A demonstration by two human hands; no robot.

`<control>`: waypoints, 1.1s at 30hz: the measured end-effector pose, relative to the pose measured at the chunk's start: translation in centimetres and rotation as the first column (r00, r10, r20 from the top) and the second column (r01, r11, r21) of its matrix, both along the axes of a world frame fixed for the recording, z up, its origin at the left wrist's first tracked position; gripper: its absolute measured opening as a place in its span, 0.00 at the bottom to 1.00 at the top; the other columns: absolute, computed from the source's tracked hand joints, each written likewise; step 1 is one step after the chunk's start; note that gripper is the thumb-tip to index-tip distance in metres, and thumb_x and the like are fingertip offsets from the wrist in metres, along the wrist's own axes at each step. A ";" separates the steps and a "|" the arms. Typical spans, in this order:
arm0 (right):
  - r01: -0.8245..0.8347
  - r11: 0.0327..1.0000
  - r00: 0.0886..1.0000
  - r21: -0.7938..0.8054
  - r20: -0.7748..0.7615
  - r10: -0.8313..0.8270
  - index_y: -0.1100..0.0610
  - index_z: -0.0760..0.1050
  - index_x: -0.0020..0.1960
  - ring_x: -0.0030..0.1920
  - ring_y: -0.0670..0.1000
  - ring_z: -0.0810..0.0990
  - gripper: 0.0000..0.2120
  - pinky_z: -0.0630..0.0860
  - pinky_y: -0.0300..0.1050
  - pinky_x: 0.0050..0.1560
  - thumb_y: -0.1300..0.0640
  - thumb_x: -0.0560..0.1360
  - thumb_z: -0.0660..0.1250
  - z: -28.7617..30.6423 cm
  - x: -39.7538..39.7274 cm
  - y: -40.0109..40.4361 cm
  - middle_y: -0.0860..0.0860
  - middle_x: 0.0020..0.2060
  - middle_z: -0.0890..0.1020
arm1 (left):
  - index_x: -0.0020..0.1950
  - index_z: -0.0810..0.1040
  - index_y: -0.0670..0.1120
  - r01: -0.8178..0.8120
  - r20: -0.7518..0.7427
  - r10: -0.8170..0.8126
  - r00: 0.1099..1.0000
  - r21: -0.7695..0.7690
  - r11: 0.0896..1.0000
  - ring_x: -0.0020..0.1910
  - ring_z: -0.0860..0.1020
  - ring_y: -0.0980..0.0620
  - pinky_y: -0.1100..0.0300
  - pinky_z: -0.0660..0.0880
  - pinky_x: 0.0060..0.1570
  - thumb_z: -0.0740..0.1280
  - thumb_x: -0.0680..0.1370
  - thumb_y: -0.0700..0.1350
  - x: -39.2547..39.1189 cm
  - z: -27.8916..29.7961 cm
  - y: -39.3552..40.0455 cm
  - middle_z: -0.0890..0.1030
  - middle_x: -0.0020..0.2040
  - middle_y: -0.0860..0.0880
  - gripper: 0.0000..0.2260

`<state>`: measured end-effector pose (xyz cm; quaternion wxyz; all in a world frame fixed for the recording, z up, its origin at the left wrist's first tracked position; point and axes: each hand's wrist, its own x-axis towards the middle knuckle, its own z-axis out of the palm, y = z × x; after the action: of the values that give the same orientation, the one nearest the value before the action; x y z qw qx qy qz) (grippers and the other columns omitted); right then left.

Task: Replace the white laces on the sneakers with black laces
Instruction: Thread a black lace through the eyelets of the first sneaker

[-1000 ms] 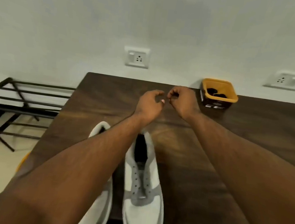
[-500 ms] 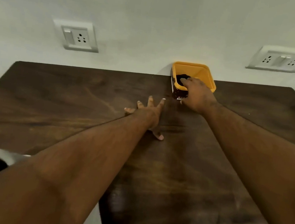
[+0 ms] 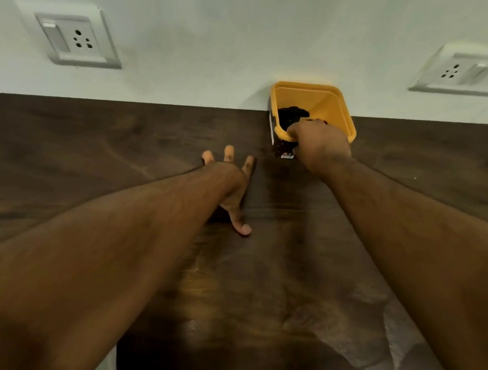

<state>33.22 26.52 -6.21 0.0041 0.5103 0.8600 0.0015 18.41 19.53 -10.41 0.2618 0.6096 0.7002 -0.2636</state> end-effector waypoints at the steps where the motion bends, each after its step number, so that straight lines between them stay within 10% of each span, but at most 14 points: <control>1: -0.007 1.000 1.000 0.004 -0.020 0.007 0.52 0.75 0.62 0.57 0.61 0.77 0.15 0.72 0.51 0.50 0.63 0.78 0.62 0.3 0.2 -0.6 0.56 0.56 0.78 | 0.72 0.22 0.56 0.007 -0.004 -0.007 1.000 0.002 1.000 0.71 0.33 0.24 0.27 0.56 0.68 0.78 0.58 0.67 0.0 0.4 0.0 0.25 0.75 0.41 0.69; 7: -0.050 0.999 0.997 0.003 -0.057 0.051 0.50 0.75 0.64 0.56 0.58 0.78 0.17 0.76 0.53 0.53 0.63 0.78 0.61 3.6 2.9 -7.2 0.55 0.56 0.79 | 0.80 0.42 0.55 -0.136 0.152 0.110 0.982 0.173 0.975 0.77 0.43 0.32 0.27 0.60 0.66 0.79 0.61 0.63 -0.2 0.9 -3.7 0.41 0.80 0.45 0.60; 11: -0.031 0.998 0.996 -0.048 -0.090 0.027 0.49 0.75 0.63 0.55 0.56 0.78 0.17 0.72 0.51 0.55 0.61 0.78 0.60 5.8 4.8 -15.9 0.52 0.55 0.80 | 0.70 0.68 0.45 -0.327 0.317 0.226 0.921 0.317 0.890 0.67 0.71 0.41 0.44 0.73 0.63 0.73 0.74 0.54 1.0 1.5 -9.8 0.71 0.70 0.42 0.29; 13: -0.018 0.993 0.997 -0.119 -0.076 0.009 0.49 0.75 0.64 0.55 0.56 0.78 0.17 0.71 0.50 0.54 0.61 0.78 0.59 6.1 5.3 -20.5 0.52 0.55 0.80 | 0.68 0.72 0.42 -0.593 0.576 0.350 0.739 0.307 0.744 0.63 0.75 0.41 0.51 0.74 0.61 0.66 0.80 0.48 2.2 2.2 -12.7 0.76 0.65 0.42 0.19; 16: -0.021 0.991 1.000 -0.133 -0.008 0.020 0.50 0.76 0.60 0.52 0.55 0.79 0.15 0.66 0.46 0.46 0.62 0.78 0.58 6.1 5.8 -27.1 0.52 0.50 0.81 | 0.68 0.74 0.44 -0.915 0.888 0.397 0.229 0.058 0.398 0.62 0.77 0.39 0.46 0.75 0.62 0.62 0.82 0.48 4.3 3.0 -17.2 0.79 0.63 0.41 0.17; 20: -0.036 0.988 0.999 -0.153 0.001 0.037 0.51 0.77 0.58 0.50 0.54 0.80 0.12 0.64 0.44 0.45 0.60 0.79 0.58 5.8 6.2 -34.5 0.51 0.49 0.82 | 0.74 0.69 0.48 -0.905 0.958 0.285 -0.033 -0.149 0.398 0.63 0.76 0.46 0.45 0.75 0.63 0.62 0.82 0.50 7.2 3.4 -24.3 0.76 0.68 0.48 0.20; 30: -0.019 0.954 0.994 -0.298 0.095 0.050 0.50 0.75 0.64 0.53 0.55 0.78 0.16 0.78 0.50 0.53 0.58 0.77 0.63 2.6 7.8 -39.3 0.53 0.55 0.80 | 0.65 0.77 0.50 -0.902 0.922 0.386 -0.044 -0.203 0.381 0.48 0.82 0.47 0.49 0.82 0.42 0.60 0.83 0.44 8.9 3.4 -32.0 0.82 0.52 0.47 0.12; 33: -0.015 0.843 0.994 -0.538 -0.097 -0.044 0.49 0.76 0.63 0.54 0.49 0.77 0.22 0.76 0.44 0.53 0.49 0.70 0.74 3.1 9.4 -38.3 0.48 0.56 0.79 | 0.67 0.74 0.51 -0.877 0.896 0.442 -0.048 -0.249 0.410 0.50 0.81 0.44 0.48 0.82 0.38 0.60 0.83 0.47 9.8 3.6 -32.2 0.81 0.56 0.47 0.13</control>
<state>42.65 -11.77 -3.08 0.1017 0.4943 0.8211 -0.2665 28.21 -12.65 -6.77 0.5429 0.2421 0.6845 0.4220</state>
